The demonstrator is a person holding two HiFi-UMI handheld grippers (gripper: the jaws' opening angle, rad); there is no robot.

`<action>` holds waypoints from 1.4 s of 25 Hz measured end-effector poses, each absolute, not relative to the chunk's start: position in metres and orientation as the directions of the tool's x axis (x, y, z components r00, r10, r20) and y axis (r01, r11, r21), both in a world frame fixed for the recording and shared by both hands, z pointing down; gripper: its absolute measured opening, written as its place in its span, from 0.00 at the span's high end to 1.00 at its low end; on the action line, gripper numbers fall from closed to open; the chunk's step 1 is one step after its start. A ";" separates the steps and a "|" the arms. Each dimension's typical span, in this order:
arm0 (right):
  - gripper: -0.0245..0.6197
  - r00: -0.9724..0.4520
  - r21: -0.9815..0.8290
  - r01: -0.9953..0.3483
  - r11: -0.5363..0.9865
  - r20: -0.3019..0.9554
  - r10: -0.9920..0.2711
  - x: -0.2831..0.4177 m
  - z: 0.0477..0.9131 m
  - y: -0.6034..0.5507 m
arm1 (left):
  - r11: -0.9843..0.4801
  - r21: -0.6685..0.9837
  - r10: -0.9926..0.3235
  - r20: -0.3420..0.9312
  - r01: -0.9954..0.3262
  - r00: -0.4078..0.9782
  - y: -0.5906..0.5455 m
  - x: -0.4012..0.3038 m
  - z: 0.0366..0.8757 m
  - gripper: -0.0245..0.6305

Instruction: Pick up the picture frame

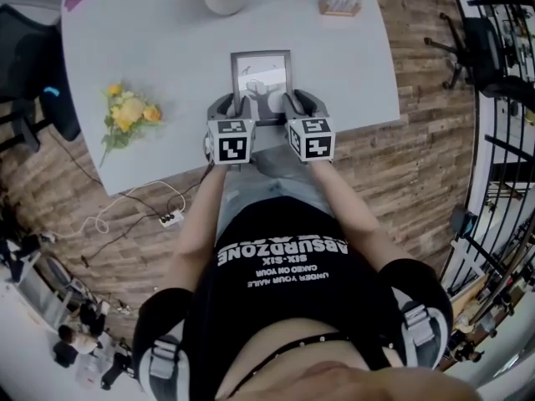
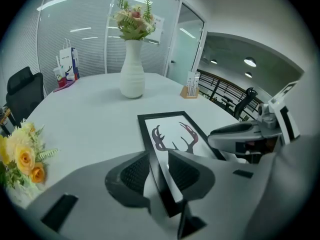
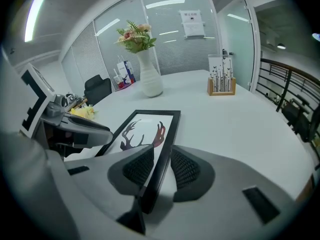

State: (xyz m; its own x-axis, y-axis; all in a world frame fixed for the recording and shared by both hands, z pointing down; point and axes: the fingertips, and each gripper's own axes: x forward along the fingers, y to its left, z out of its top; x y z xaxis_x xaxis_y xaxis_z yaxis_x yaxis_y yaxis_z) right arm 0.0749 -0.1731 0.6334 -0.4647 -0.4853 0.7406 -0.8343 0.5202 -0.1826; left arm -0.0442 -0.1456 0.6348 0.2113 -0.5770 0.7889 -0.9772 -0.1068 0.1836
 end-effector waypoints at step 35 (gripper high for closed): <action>0.83 -0.459 -0.269 -0.865 0.424 0.765 -0.451 0.078 0.643 -0.175 | -0.097 0.286 -0.466 0.833 -0.953 0.297 -0.144 -0.050 0.651 0.80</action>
